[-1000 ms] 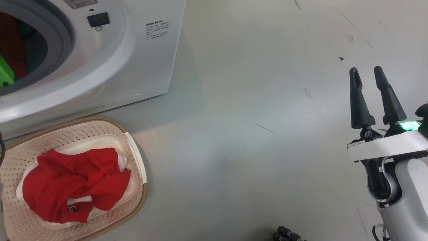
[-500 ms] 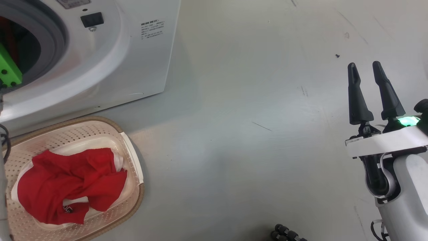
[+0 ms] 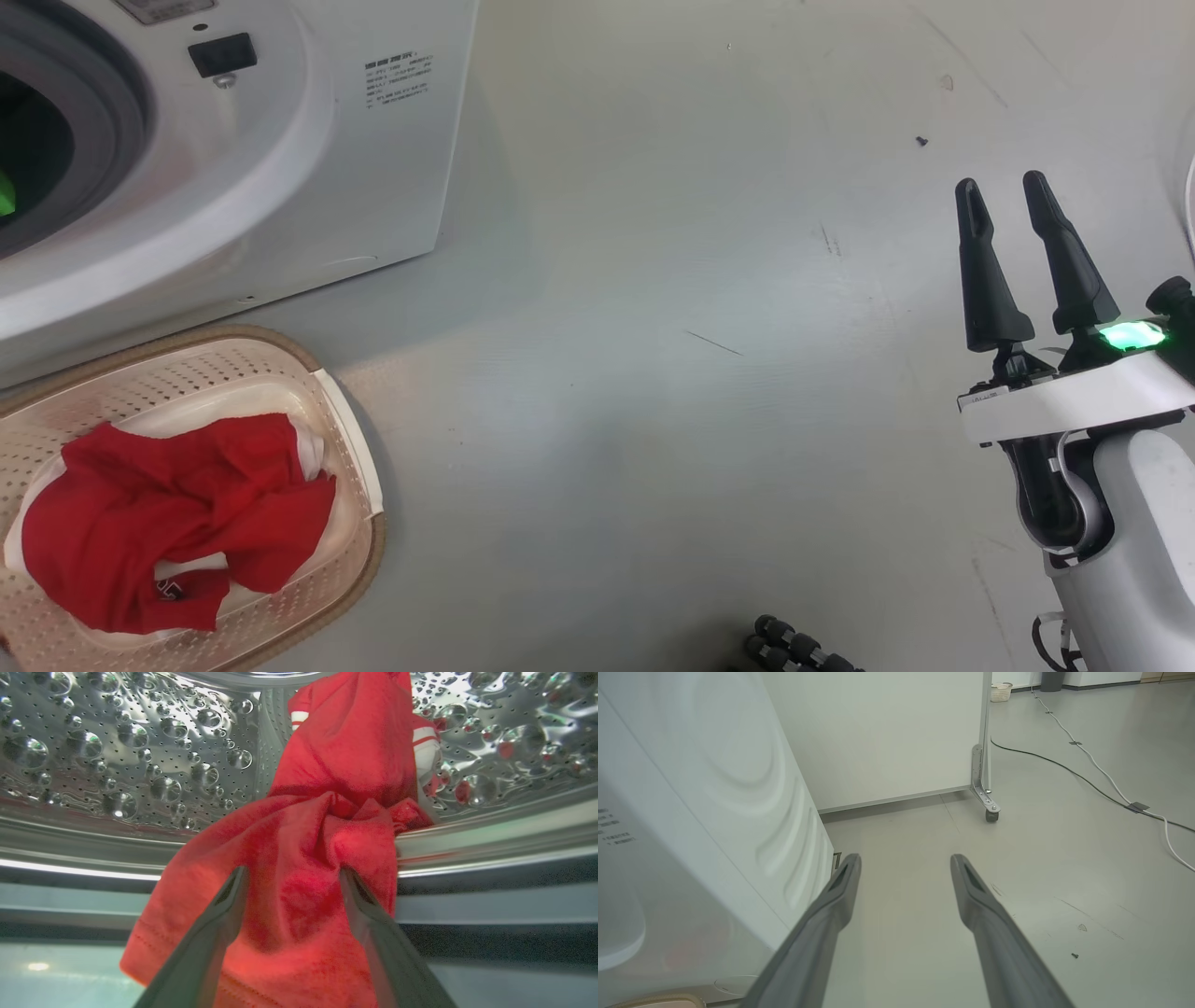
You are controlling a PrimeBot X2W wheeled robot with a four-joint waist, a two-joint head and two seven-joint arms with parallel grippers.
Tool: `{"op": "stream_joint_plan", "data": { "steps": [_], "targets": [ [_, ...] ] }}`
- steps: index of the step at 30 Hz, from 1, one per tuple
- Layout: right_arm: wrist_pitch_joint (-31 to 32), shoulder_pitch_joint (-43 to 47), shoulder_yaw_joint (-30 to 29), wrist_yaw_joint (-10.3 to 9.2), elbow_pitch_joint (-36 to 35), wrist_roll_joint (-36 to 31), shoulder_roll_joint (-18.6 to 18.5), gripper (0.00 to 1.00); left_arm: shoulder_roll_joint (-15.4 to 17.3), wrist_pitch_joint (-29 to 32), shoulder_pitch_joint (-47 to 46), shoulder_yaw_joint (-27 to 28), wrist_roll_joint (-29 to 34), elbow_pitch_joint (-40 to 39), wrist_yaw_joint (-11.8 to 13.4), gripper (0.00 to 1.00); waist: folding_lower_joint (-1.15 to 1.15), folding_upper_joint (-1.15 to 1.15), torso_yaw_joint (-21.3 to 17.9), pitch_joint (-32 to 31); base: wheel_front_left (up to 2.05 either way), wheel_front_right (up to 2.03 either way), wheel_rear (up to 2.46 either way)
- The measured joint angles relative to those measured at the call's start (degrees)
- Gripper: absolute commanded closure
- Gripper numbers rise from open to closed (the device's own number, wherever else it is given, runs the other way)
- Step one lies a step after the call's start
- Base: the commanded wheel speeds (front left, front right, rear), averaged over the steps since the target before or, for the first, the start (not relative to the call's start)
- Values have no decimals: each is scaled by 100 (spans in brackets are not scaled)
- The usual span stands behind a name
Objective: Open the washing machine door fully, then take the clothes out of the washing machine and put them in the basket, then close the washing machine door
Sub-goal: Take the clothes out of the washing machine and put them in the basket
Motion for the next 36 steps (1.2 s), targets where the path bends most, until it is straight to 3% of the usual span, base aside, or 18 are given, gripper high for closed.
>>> {"op": "stream_joint_plan", "data": {
  "steps": [2, 4, 5, 17, 36],
  "targets": [
    [0, -2, -1, 0, 9, 0, 2, 0, 26, -1, -34, 0, 12, 40, 20, 0, 0, 0, -18, 5, 0, 0, 0],
    [0, -3, 0, 0, 16, 0, 5, 0, 35, 0, -53, -8, 15, 81, 19, 83, 0, 0, -32, 0, 0, 0, 0],
    [0, -4, -1, 0, 19, 0, 7, 0, 33, 0, -64, -19, 15, 101, 14, 100, 0, 0, -37, -4, 0, 0, 0],
    [0, -31, -36, 0, 73, -11, -1, 0, -47, -253, -73, -90, 14, 398, -97, 100, 0, 0, 21, -156, 0, 0, 0],
    [0, 15, -199, 0, 81, -180, -137, 0, -254, -1199, -14, -196, -27, 558, -448, 100, 0, 0, 353, -553, 0, 0, 0]
  ]
}}
